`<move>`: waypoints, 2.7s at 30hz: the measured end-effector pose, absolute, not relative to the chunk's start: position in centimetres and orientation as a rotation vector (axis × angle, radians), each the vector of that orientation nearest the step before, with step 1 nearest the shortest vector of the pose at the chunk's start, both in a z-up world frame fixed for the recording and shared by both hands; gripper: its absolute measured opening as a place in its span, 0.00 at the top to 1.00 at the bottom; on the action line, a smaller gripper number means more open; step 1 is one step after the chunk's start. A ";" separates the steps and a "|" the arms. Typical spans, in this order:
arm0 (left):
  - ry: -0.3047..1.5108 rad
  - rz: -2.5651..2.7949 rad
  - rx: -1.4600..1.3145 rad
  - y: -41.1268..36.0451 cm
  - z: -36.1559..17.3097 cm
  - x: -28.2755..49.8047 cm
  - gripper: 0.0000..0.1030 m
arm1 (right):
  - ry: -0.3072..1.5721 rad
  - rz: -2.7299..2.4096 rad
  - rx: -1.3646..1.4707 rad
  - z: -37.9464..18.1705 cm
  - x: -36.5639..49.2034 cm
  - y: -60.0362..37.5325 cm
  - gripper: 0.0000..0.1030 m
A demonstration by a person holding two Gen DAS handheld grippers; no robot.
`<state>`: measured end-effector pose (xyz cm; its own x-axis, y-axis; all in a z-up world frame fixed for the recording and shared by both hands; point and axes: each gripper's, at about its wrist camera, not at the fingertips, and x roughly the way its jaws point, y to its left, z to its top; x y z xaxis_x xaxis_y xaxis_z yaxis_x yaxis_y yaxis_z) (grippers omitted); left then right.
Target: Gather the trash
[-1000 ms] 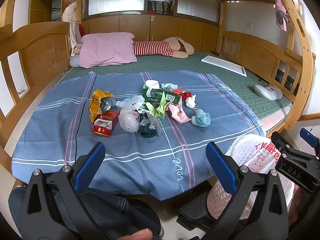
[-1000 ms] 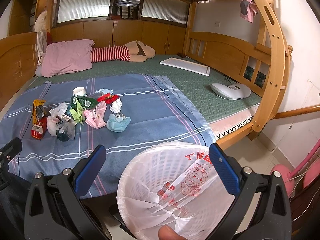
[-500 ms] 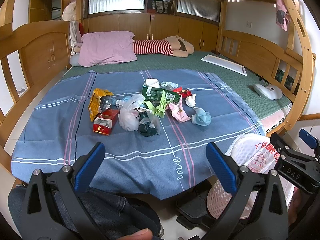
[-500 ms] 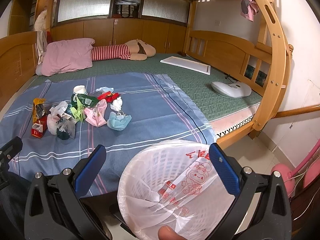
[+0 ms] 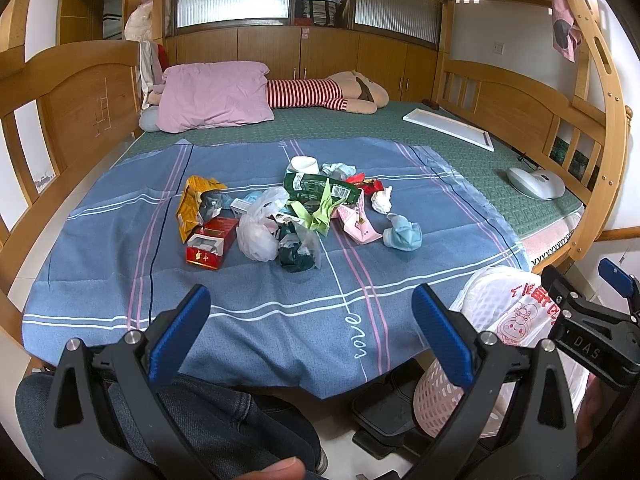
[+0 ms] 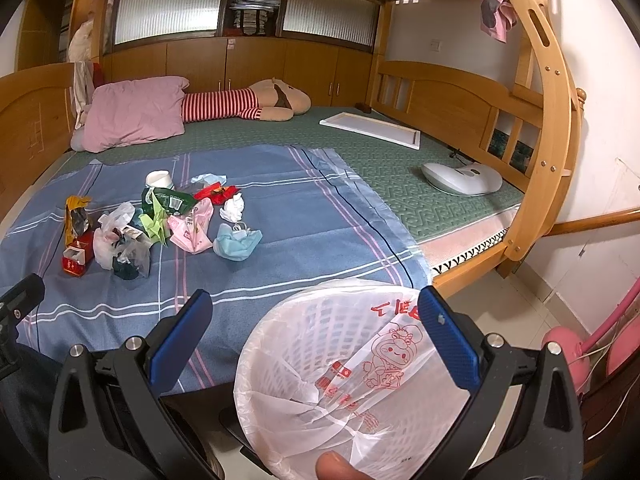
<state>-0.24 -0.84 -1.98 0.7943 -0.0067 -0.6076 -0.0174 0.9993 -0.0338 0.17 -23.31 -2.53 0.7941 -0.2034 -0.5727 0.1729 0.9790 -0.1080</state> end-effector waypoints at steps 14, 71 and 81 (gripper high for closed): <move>0.656 0.006 -0.040 -0.9 -2.1 -0.3 0.03 | 0.624 -0.202 -0.050 -2.7 0.2 -23.4 0.03; 0.664 0.004 -0.042 -0.8 -2.3 -0.3 0.03 | 0.633 -0.197 -0.055 -3.0 0.4 -23.0 0.03; 0.693 0.008 -0.052 -0.4 -3.2 0.6 0.03 | 0.642 -0.208 -0.059 -2.9 1.2 -23.1 0.03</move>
<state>0.63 -0.38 -3.23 0.7696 -0.0100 -0.6385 -0.0245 0.9987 -0.0451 1.25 -23.08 -2.87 0.7810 -0.2104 -0.5881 0.1738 0.9776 -0.1190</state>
